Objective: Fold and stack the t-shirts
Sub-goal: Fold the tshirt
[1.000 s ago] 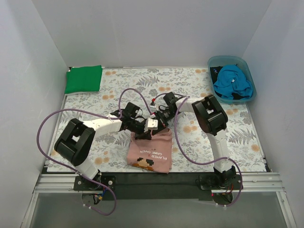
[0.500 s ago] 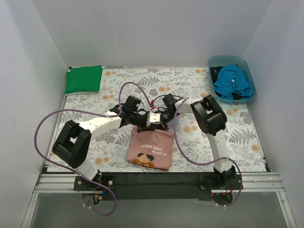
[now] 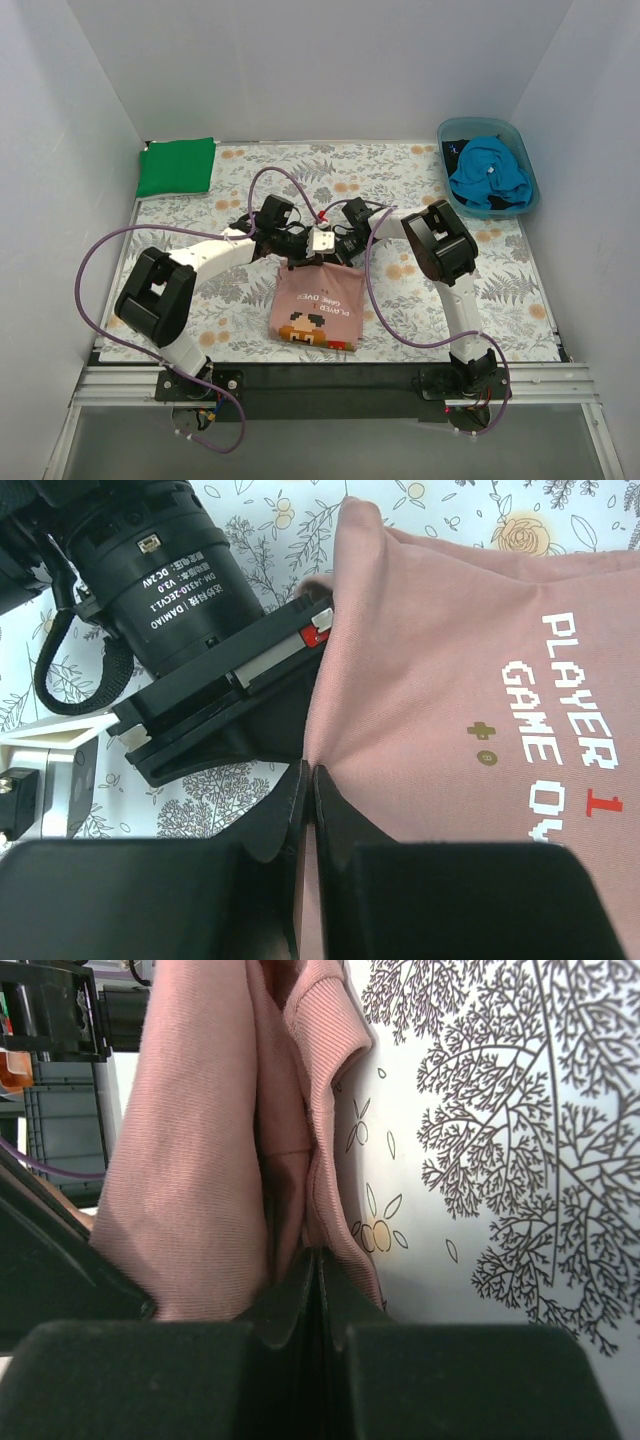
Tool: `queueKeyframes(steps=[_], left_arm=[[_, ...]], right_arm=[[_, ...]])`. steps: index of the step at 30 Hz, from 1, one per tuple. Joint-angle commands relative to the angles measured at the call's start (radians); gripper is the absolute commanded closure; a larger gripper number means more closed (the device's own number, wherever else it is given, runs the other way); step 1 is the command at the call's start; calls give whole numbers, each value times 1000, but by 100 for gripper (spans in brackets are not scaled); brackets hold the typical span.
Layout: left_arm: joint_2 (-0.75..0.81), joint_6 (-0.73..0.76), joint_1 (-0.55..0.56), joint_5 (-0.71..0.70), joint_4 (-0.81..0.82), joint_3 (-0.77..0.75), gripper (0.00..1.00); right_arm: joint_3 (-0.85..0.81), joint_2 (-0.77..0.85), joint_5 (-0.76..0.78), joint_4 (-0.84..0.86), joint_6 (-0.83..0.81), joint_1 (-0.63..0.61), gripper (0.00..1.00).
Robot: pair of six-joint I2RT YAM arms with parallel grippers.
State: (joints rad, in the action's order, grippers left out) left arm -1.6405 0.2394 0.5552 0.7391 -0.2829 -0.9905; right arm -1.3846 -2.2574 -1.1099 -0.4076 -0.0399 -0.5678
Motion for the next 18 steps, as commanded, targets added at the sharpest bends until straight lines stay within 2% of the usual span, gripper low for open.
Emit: queueKeyframes(steps=[1,6,9,13,14,15,16,18], left_arm=[[13,31,-12,-15,28,-5,100],[19,46,-20,-40,44,27,100],[15,47,-29,-43,42,29,100],[19,47,-40,-50,39,38,98],[22,26,-44,-49,39,38,96],[21,12,-54,-46,37,32,84],[21,-6,-57,-41,37,24,76],[33,-75,-78,-34,37,-8,65]], right_arm=[[7,-2,93,-5,-46,-10,92],[-59,25,200,-71,-84,-9,85],[-135,42,310,-141,-129,-7,75],[-296,50,479,-276,-234,9,52],[-326,52,508,-304,-261,12,49],[-347,58,550,-338,-279,17,45],[-378,65,564,-342,-305,34,38],[-405,96,610,-356,-319,68,36]])
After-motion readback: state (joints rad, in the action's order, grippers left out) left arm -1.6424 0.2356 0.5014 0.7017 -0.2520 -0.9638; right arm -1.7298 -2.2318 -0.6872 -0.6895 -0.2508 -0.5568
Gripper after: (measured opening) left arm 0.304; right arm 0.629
